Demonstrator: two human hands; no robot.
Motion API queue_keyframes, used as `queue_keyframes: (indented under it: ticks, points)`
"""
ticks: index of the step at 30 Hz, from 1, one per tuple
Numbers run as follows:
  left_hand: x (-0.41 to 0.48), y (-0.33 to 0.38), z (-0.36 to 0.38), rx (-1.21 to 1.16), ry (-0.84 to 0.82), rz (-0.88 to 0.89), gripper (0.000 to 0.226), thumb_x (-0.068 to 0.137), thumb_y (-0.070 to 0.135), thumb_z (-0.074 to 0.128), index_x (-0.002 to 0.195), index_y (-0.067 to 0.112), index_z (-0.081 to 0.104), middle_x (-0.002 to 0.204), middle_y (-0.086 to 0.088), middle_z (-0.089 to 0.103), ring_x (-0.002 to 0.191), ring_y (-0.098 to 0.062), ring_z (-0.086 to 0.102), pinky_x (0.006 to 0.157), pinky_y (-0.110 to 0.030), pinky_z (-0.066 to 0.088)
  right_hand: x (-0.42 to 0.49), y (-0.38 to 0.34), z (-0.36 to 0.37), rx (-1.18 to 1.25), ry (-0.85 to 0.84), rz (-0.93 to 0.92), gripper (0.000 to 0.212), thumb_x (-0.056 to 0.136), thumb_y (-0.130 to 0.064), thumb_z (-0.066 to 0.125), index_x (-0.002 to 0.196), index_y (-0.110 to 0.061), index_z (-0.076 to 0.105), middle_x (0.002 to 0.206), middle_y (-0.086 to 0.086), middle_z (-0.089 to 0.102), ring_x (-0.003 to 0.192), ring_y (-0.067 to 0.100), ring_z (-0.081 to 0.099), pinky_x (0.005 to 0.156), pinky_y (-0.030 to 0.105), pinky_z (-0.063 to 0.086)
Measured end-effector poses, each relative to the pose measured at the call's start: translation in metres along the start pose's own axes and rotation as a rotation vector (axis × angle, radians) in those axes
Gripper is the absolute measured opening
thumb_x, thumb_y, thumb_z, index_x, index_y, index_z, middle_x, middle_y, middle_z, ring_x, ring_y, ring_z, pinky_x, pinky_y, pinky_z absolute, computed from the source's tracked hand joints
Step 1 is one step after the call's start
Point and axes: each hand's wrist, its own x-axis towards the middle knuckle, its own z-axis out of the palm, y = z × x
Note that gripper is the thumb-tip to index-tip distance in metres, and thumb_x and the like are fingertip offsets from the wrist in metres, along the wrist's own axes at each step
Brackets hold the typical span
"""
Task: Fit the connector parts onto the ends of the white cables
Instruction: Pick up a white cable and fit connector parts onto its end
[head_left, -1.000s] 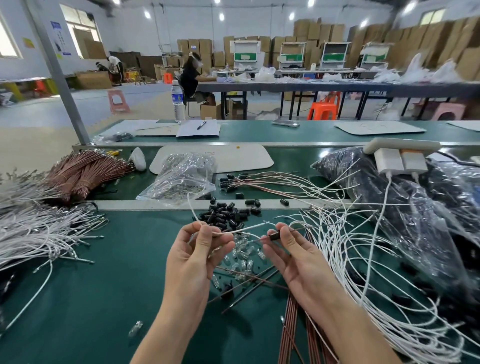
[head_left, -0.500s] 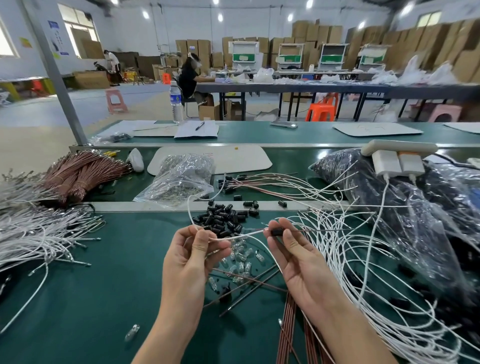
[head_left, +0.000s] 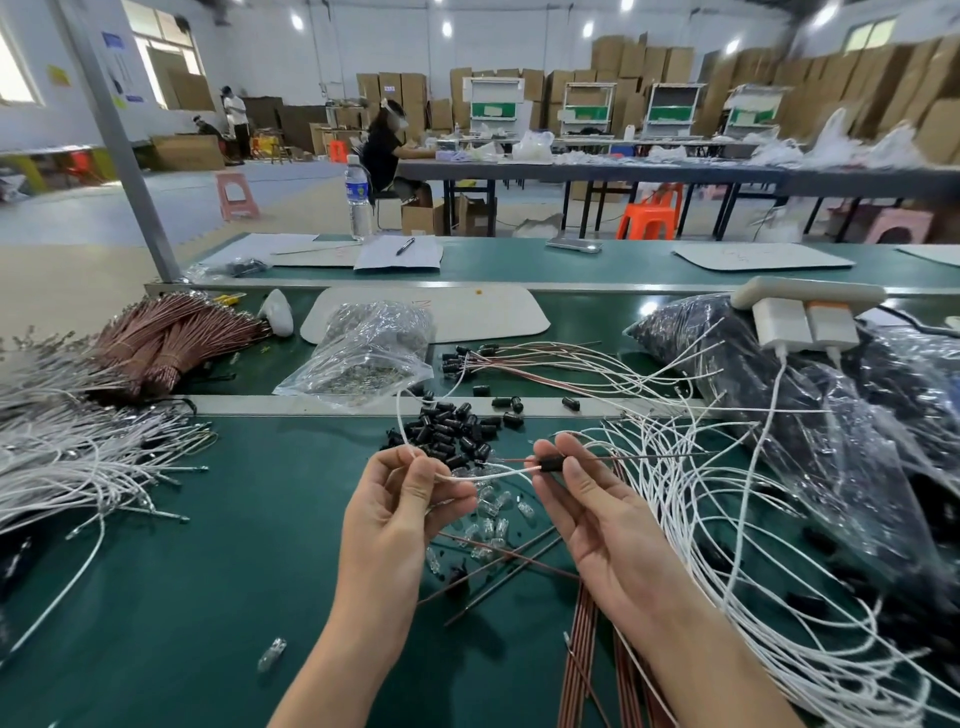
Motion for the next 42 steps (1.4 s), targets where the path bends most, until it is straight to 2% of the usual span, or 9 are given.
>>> queue_keyframes:
  ticks: [10, 14, 17, 21, 25, 30, 33, 36, 42]
  points:
    - [0.003, -0.001, -0.001, -0.082, 0.054, -0.106, 0.023, 0.087, 0.023, 0.06, 0.097, 0.004, 0.057, 0.074, -0.005, 0.069, 0.074, -0.02, 0.073, 0.066, -0.023, 0.059, -0.002, 0.003, 0.0, -0.053, -0.113, 0.031, 0.027, 0.087, -0.004, 0.058, 0.107, -0.004, 0.076, 0.123, 0.019, 0.07, 0.111, 0.027, 0.07, 0.081, 0.028, 0.06]
    - [0.001, -0.003, 0.001, -0.107, 0.04, -0.16, 0.024, 0.084, 0.023, 0.064, 0.096, 0.003, 0.058, 0.083, -0.013, 0.071, 0.079, -0.024, 0.074, 0.069, -0.026, 0.06, -0.002, 0.009, 0.001, -0.097, -0.137, 0.037, 0.038, 0.086, -0.004, 0.06, 0.124, -0.002, 0.064, 0.124, 0.019, 0.069, 0.106, 0.025, 0.072, 0.082, 0.028, 0.06]
    - [-0.004, -0.004, 0.006, -0.121, -0.026, -0.215, 0.022, 0.084, 0.021, 0.066, 0.096, 0.005, 0.058, 0.087, -0.016, 0.072, 0.082, -0.025, 0.074, 0.071, -0.028, 0.06, -0.002, 0.013, 0.002, -0.09, -0.135, 0.036, 0.042, 0.085, -0.007, 0.062, 0.127, -0.002, 0.056, 0.124, 0.018, 0.069, 0.104, 0.025, 0.072, 0.082, 0.028, 0.06]
    - [-0.008, 0.0, 0.011, -0.212, -0.095, -0.304, 0.019, 0.082, 0.017, 0.067, 0.094, 0.007, 0.058, 0.084, -0.014, 0.071, 0.079, -0.024, 0.074, 0.066, -0.028, 0.06, -0.002, 0.008, 0.0, -0.023, -0.09, 0.0, 0.027, 0.084, -0.006, 0.063, 0.111, -0.002, 0.06, 0.122, 0.02, 0.07, 0.106, 0.025, 0.072, 0.078, 0.026, 0.061]
    - [-0.009, 0.002, 0.013, -0.277, -0.104, -0.349, 0.021, 0.081, 0.016, 0.067, 0.098, 0.008, 0.058, 0.086, -0.015, 0.071, 0.079, -0.024, 0.074, 0.065, -0.031, 0.062, -0.001, 0.007, 0.0, -0.041, -0.05, -0.002, 0.023, 0.079, -0.007, 0.067, 0.102, -0.002, 0.063, 0.116, 0.022, 0.072, 0.095, 0.024, 0.075, 0.073, 0.027, 0.062]
    - [-0.011, -0.003, 0.016, -0.152, -0.162, -0.305, 0.03, 0.074, 0.028, 0.079, 0.099, 0.014, 0.068, 0.102, -0.015, 0.073, 0.096, -0.027, 0.073, 0.073, -0.033, 0.06, 0.0, 0.011, -0.001, -0.219, -0.064, -0.018, 0.012, 0.07, -0.018, 0.08, 0.081, -0.014, 0.078, 0.094, 0.009, 0.075, 0.078, 0.017, 0.072, 0.067, 0.026, 0.06]
    - [-0.015, -0.007, 0.018, -0.052, -0.171, -0.25, 0.02, 0.07, 0.032, 0.081, 0.088, 0.026, 0.076, 0.1, -0.015, 0.075, 0.09, -0.023, 0.074, 0.074, -0.031, 0.06, 0.001, 0.017, -0.001, -0.333, -0.122, -0.035, 0.024, 0.064, -0.03, 0.088, 0.081, -0.016, 0.08, 0.087, 0.009, 0.074, 0.077, 0.019, 0.073, 0.067, 0.027, 0.058]
    - [-0.014, -0.006, 0.016, -0.011, -0.152, -0.207, 0.024, 0.068, 0.037, 0.081, 0.089, 0.025, 0.077, 0.095, -0.013, 0.076, 0.085, -0.02, 0.074, 0.073, -0.027, 0.059, 0.001, 0.017, -0.002, -0.356, -0.097, -0.067, 0.038, 0.055, -0.039, 0.096, 0.081, -0.016, 0.08, 0.083, 0.007, 0.074, 0.075, 0.015, 0.071, 0.067, 0.024, 0.057]
    - [-0.009, 0.0, 0.012, -0.053, -0.028, -0.18, 0.019, 0.073, 0.031, 0.075, 0.088, 0.021, 0.08, 0.089, -0.012, 0.075, 0.076, -0.016, 0.071, 0.068, -0.024, 0.059, 0.0, 0.0, -0.002, -0.212, 0.005, -0.087, 0.006, 0.069, -0.022, 0.077, 0.072, -0.017, 0.08, 0.085, 0.005, 0.076, 0.071, 0.013, 0.071, 0.064, 0.025, 0.06]
